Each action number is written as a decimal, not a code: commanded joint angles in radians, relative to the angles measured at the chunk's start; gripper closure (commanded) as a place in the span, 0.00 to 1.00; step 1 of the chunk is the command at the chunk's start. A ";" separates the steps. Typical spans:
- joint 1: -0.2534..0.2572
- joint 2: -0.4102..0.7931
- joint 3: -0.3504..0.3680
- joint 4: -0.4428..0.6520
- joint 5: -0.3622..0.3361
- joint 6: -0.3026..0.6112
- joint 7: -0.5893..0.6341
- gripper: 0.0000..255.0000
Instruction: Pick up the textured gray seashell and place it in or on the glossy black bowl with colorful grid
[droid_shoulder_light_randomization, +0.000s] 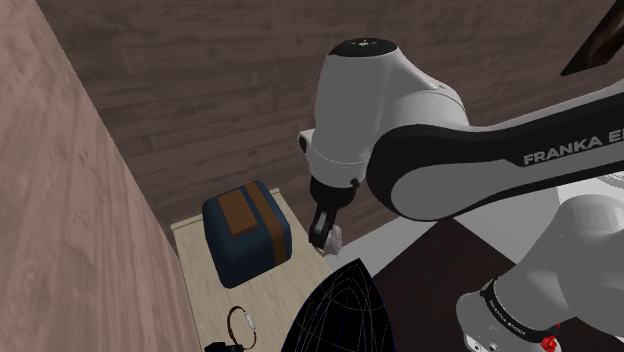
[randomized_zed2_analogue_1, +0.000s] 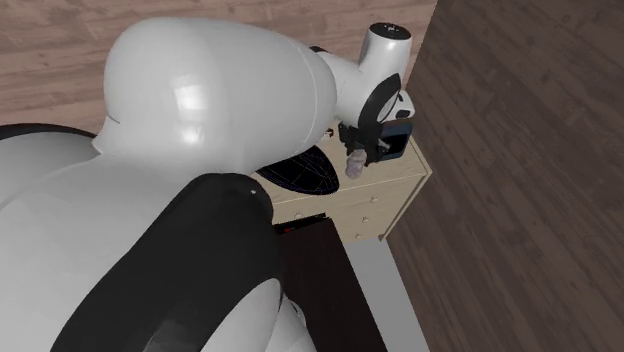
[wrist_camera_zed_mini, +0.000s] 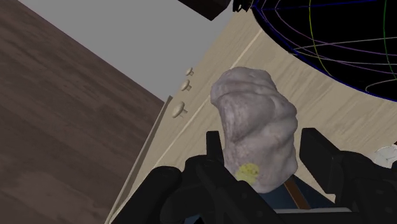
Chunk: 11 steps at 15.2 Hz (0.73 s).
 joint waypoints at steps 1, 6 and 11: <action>0.001 -0.012 -0.004 0.018 0.002 -0.030 -0.002 1.00; 0.001 -0.042 -0.014 0.062 0.006 -0.103 -0.007 1.00; 0.001 -0.065 -0.023 0.111 0.007 -0.174 -0.011 1.00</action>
